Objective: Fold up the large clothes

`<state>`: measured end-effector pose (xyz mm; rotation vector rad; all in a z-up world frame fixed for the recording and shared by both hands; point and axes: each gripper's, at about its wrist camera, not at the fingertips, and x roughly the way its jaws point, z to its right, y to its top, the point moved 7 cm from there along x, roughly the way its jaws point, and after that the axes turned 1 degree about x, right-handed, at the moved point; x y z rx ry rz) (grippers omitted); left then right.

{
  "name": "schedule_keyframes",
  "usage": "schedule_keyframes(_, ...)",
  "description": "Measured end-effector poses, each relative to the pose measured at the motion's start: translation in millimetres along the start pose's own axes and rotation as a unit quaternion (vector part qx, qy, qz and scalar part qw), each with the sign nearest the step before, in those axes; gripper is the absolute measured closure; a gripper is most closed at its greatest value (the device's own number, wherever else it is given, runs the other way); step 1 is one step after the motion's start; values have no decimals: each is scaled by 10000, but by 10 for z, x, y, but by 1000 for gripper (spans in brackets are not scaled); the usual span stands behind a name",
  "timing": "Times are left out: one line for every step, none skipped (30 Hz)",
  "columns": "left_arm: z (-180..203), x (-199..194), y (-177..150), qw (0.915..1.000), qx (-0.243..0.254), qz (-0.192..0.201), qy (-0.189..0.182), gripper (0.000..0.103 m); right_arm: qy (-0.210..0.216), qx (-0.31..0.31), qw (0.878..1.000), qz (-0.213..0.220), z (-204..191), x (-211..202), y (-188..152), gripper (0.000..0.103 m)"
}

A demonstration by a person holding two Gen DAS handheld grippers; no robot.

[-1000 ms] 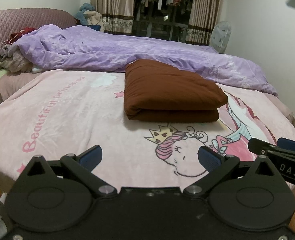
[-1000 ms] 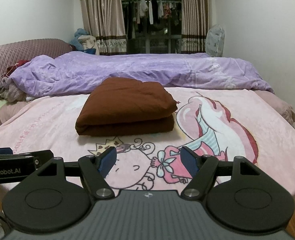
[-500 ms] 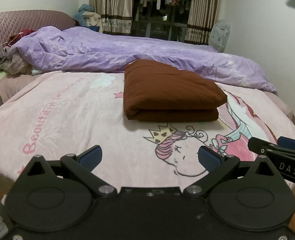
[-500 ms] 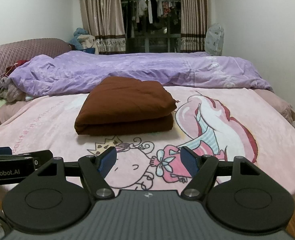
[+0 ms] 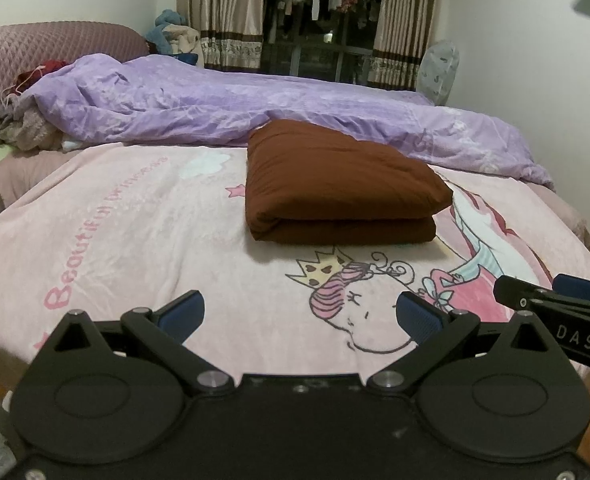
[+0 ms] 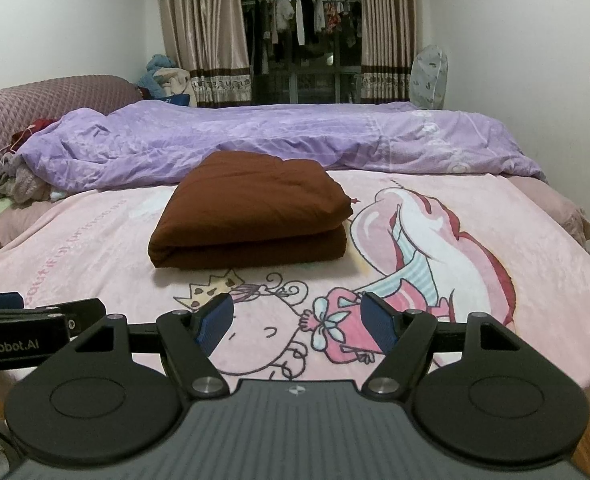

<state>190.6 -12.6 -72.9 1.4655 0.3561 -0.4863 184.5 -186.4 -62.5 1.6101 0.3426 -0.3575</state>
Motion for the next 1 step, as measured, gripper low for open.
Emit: schedule_keyframes(-2, 1, -2, 10000, 1, 0, 16, 0, 2, -1, 10000, 0, -2, 5, 5, 18)
